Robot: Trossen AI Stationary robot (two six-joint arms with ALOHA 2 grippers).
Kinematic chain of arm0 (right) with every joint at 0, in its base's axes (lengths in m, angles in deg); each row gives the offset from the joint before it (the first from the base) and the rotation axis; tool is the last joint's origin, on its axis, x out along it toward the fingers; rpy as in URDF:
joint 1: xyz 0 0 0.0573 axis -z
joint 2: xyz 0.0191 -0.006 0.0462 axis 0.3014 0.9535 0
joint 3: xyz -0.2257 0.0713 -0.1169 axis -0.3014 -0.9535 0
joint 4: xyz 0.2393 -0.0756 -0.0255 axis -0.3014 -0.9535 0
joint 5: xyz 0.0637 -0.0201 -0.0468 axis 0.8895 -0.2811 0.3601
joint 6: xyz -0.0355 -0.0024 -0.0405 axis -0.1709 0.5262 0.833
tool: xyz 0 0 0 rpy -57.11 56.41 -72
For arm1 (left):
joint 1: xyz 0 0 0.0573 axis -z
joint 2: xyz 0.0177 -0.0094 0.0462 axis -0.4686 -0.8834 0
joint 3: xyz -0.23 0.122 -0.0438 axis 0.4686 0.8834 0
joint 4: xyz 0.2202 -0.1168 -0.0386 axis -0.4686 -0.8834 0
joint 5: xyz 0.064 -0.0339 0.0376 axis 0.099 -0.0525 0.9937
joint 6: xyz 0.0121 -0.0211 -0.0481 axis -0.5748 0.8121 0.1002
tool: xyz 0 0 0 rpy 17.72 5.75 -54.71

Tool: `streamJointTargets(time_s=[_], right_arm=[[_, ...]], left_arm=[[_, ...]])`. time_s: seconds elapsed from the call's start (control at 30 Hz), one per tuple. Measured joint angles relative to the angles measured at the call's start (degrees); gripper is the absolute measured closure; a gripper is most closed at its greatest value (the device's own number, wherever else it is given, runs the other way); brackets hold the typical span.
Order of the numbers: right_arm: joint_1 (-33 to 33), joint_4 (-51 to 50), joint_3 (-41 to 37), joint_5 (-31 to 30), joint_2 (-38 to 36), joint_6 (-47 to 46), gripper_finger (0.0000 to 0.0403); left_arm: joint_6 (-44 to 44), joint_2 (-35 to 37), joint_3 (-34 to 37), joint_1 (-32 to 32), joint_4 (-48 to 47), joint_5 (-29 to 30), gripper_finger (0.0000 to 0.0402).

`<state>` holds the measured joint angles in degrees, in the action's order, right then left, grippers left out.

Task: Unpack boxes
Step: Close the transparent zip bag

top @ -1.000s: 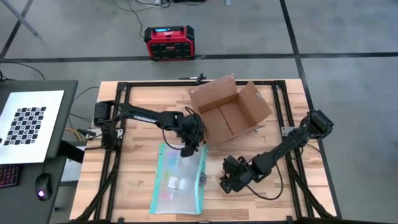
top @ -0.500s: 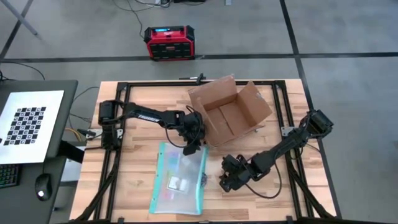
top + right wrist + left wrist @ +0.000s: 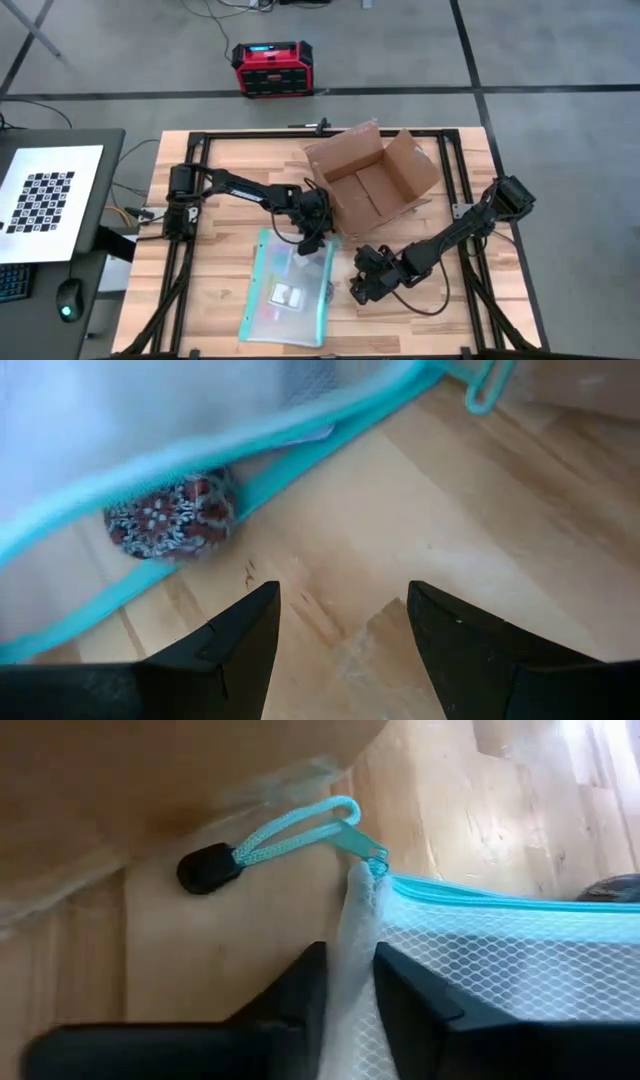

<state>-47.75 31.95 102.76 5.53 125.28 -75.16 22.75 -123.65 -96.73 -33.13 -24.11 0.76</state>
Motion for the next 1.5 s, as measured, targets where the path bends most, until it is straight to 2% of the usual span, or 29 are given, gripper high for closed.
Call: streamJointTargets(time_s=[0.1, 0.23, 0.3, 0.43, 0.57, 0.7, 1.03, 1.5], right_arm=[[0.0, -0.28, 0.0, -3.1, 0.0, 0.11, 0.0191], [0.83, -0.2, 0.0, -8.76, 0.0, 3.7, 0.0191], [2.04, 0.45, 0.0, -9.31, 0.09, 7.79, 0.0191], [4.49, 4.94, 0.0, -8.9, 2.42, 19.04, 0.0191], [5.97, 11.88, 0.06, -4.98, 6.45, 28.48, 0.0191], [7.13, 10.49, -0.11, -4.44, 9.88, 29.38, 0.0192], [8.37, 13.63, -0.02, -4.51, 9.77, 38.05, 0.0194], [7.95, 12.13, 2.45, -4.39, 8.92, 41.31, 0.0242]], left_arm=[[1.22, 0.3, 0.18, 0.04, 1.23, -3.28, 0.0391], [1.44, 2.06, 0.2, 0.79, 1.02, -4.58, 0.04], [1.24, 2.58, 0.2, 1.0, 0.88, -5.73, 0.0401], [1.23, 3.79, 0.24, 1.49, 1.17, -7.04, 0.0401], [1.64, 4.55, 0.24, 1.6, 1.07, -7.17, 0.0402], [2.13, 4.61, 0.24, 1.78, 1.06, -7.34, 0.0401], [2.63, 4.7, 0.24, 2.4, 1.38, -7.38, 0.0401], [3.28, 4.79, 0.24, 2.38, 1.55, -7.39, 0.0401]])
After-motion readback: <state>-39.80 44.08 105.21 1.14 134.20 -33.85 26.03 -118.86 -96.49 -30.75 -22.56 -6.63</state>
